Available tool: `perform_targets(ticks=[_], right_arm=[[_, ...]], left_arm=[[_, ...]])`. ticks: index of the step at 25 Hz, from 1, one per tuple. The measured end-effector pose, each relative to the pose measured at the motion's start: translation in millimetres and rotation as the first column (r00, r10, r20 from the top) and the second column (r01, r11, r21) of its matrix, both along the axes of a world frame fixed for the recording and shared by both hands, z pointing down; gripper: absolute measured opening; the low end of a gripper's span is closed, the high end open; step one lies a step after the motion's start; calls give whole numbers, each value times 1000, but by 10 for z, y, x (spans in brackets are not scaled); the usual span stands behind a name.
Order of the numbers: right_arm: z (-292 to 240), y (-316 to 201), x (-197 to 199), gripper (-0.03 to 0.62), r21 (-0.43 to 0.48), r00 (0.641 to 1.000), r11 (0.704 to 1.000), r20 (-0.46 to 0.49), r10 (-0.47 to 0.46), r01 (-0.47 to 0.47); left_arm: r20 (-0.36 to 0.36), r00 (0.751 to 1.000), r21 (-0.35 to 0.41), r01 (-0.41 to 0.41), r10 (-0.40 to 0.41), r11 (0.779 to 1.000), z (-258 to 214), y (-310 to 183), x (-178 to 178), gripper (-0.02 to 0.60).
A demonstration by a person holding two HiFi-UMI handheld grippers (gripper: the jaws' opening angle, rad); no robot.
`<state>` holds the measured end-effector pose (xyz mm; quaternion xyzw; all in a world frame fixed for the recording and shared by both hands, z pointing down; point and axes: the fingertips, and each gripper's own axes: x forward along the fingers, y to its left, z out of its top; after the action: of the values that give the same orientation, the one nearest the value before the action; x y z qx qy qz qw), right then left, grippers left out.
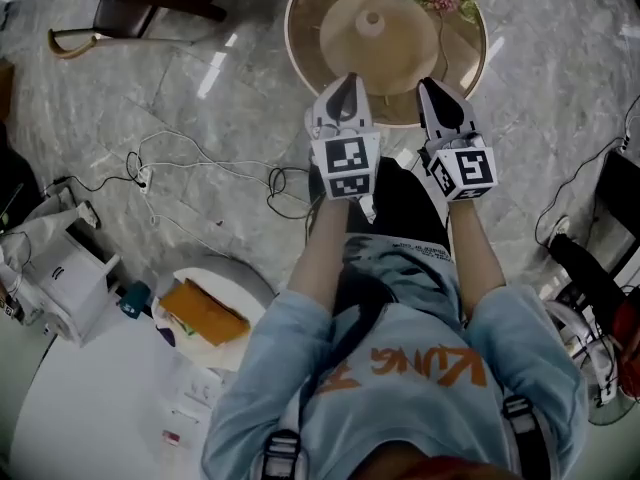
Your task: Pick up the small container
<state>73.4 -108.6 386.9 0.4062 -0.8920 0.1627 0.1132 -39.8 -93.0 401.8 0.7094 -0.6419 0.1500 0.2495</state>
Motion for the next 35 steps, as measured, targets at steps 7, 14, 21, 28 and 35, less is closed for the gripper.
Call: perform_targets(ticks=[7,14,21,28,35], right_arm=[[883,65,-111,109,-65,1000,998,-23,-18,16],[1879,194,-180,131,-101,997,994,-50,-52,47],[2547,88,-339,158,-111,997,993,-63,-53,46],[2920,-132,-461,193,-116,995,991,-72,-70,61],[2944,-411,-489,245,-61,994,998,-111,-16,9]], left_arm=[[-33,999,-43,-1,-1,999,888,38,-158,23],[-32,999,-64,13,-15,998,1717,232,-222,23],[-8,1000,-92,8,-9,996,2242,216,-411,23],[-17,1000,-109,-11,9,994,2502,81,-446,23],[-19,997,-133,-74,72,988,2618,33,-341,23]])
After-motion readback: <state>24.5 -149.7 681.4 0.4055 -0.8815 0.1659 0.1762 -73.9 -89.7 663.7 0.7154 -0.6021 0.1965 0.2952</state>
